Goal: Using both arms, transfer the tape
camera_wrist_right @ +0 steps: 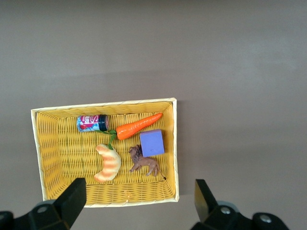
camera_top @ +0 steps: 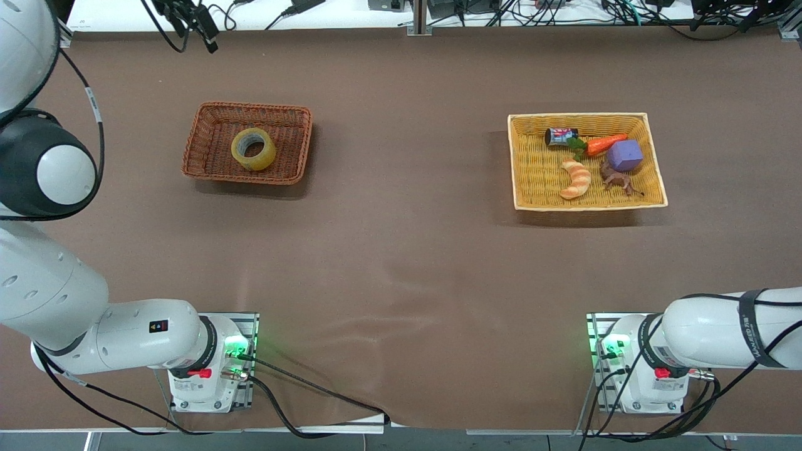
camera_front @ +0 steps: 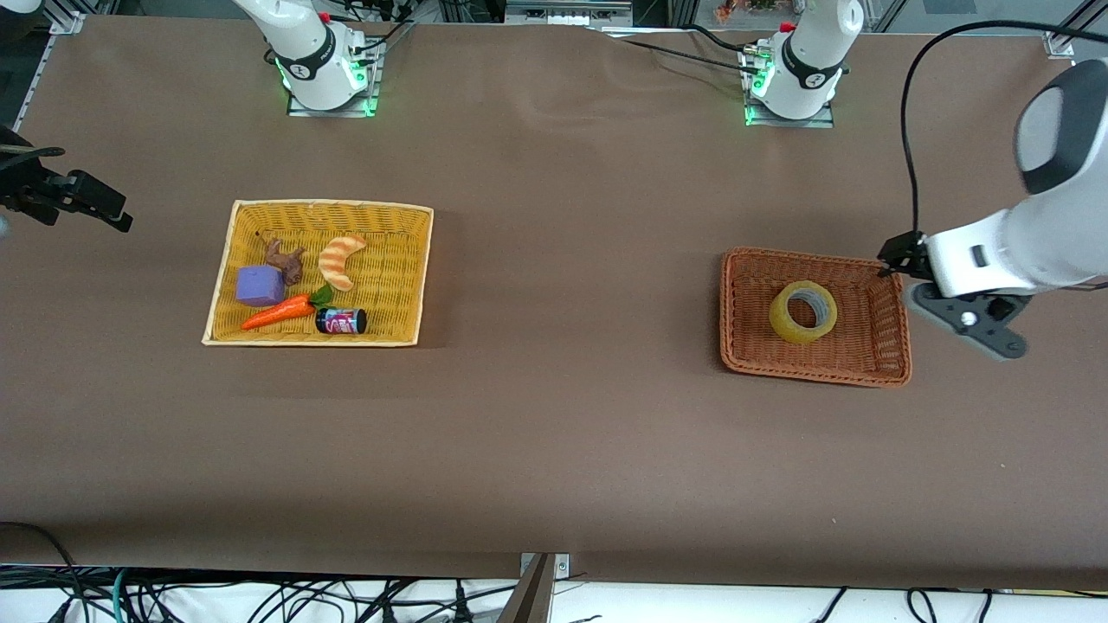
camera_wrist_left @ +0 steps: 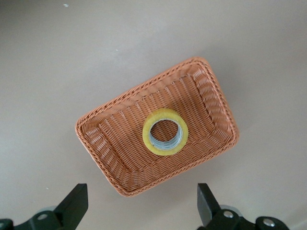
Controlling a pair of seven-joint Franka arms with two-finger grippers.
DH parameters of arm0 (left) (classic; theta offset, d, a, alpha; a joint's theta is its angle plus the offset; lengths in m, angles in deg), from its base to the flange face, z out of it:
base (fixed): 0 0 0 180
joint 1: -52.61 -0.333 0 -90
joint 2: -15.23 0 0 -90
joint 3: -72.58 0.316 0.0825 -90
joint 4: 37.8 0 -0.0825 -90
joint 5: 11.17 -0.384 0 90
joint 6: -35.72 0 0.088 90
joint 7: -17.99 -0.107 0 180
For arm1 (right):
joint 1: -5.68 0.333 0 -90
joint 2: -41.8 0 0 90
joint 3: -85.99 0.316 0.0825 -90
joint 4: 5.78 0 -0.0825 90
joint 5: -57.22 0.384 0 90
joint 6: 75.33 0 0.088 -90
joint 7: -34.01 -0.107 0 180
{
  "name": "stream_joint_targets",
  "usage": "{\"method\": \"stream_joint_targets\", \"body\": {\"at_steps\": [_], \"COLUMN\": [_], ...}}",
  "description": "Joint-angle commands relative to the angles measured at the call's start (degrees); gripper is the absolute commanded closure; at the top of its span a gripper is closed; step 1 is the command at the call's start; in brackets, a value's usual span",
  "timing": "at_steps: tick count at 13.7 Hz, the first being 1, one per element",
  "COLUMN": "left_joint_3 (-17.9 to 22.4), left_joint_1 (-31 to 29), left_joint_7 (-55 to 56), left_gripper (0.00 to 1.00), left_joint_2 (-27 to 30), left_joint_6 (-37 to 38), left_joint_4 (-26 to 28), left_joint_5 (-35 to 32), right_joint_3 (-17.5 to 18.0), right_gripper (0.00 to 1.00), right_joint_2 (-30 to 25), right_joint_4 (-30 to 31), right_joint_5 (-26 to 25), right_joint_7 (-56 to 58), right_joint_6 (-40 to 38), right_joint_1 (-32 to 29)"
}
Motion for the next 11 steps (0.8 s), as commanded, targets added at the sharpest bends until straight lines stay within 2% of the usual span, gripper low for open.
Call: {"method": "stream_joint_targets", "body": {"at_steps": [1,2,3,7,11], "left_joint_3": [7.06,12.07,14.47,15.1,14.93], "left_joint_1": [4.71,8.83,11.31,12.92,13.09], "left_joint_7": [3.31,6.2,8.75,17.37,17.65], "left_gripper": [0.0,0.0,0.0,0.0,0.0], "left_joint_2": [10.48,14.88,17.02,18.7,18.71], "left_joint_6": [-10.14,-15.07,-17.3,-15.14,-9.51], "left_joint_4": [12.81,18.28,20.77,20.44,18.25], "left_joint_5": [2.14,2.66,2.58,2.57,2.31], "right_joint_3": [-0.27,-0.27,-0.27,-0.27,-0.36], "right_gripper": [0.0,0.0,0.0,0.0,0.0], "right_joint_2": [0.47,0.47,0.47,0.47,0.56], "right_joint_4": [-1.39,-1.39,-1.3,-1.39,-1.39], "right_joint_5": [0.83,0.83,0.83,0.83,0.83], "right_joint_7": [0.53,0.53,0.53,0.62,0.62], "right_joint_6": [-0.83,-0.83,-0.83,-0.83,-0.83], "right_joint_1": [0.16,0.16,0.16,0.16,0.16]}}
